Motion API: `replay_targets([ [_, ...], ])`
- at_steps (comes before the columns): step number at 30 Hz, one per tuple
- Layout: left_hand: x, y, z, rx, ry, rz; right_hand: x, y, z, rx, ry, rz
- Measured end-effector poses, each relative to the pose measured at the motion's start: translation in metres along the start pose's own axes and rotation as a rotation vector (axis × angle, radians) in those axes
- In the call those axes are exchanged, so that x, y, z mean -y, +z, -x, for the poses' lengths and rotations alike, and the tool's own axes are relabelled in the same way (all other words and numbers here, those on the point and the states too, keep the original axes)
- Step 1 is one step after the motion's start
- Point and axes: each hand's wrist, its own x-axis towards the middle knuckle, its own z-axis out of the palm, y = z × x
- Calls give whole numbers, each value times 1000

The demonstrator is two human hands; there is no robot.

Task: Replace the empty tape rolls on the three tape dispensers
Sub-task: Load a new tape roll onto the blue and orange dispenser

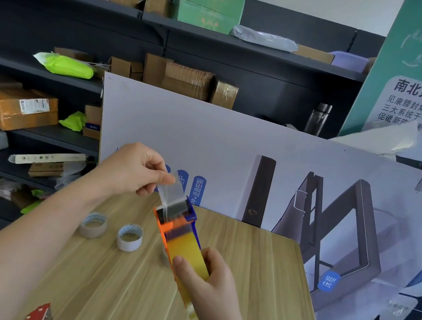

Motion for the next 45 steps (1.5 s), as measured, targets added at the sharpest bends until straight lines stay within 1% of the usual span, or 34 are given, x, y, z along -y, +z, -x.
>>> replay_targets([
  [3,9,-2,-4,74,-24,151,-1,1,0,1,38,-14],
  [6,21,-8,-4,62,-62,254,0,2,-1,-9,18,-2],
  [8,29,-13,-6,53,-87,277,1,2,-3,-10,4,22],
  [10,35,-14,-8,49,-80,209,2,3,-4,-1,14,22],
  [14,44,-8,-9,-20,-44,-72,-2,8,-3,12,44,14],
  [16,48,-5,-9,-25,-64,-60,-5,9,-2,10,52,16],
  [21,39,3,-7,107,-134,109,-14,10,-1,67,124,-6],
  [23,31,3,-5,183,-167,193,-16,12,-1,59,144,-11],
  [25,23,-4,-3,259,-180,180,-19,11,0,39,133,-15],
  [27,19,-16,-3,279,-169,105,-19,8,1,65,121,-15],
  [28,19,-22,-4,241,-166,81,-18,7,1,96,124,-30],
  [31,23,-37,-9,15,-175,42,-14,3,-1,169,133,-64],
  [32,23,-37,-9,-28,-164,21,-13,3,-2,179,131,-56],
  [34,21,-32,-9,-50,-121,-10,-13,4,-2,167,142,-66],
  [37,17,-24,-7,-67,-46,-82,-14,7,0,106,167,-159],
  [38,18,-22,-7,-103,-29,-108,-14,8,0,105,160,-167],
  [41,24,-23,-9,-312,-18,-232,-12,9,-1,175,136,-121],
  [42,25,-24,-10,-357,-19,-282,-12,9,-2,189,138,-104],
  [43,25,-23,-11,-369,-16,-309,-11,10,-3,191,146,-89],
  [45,25,-21,-12,-334,3,-313,-12,10,-4,177,180,-92],
])
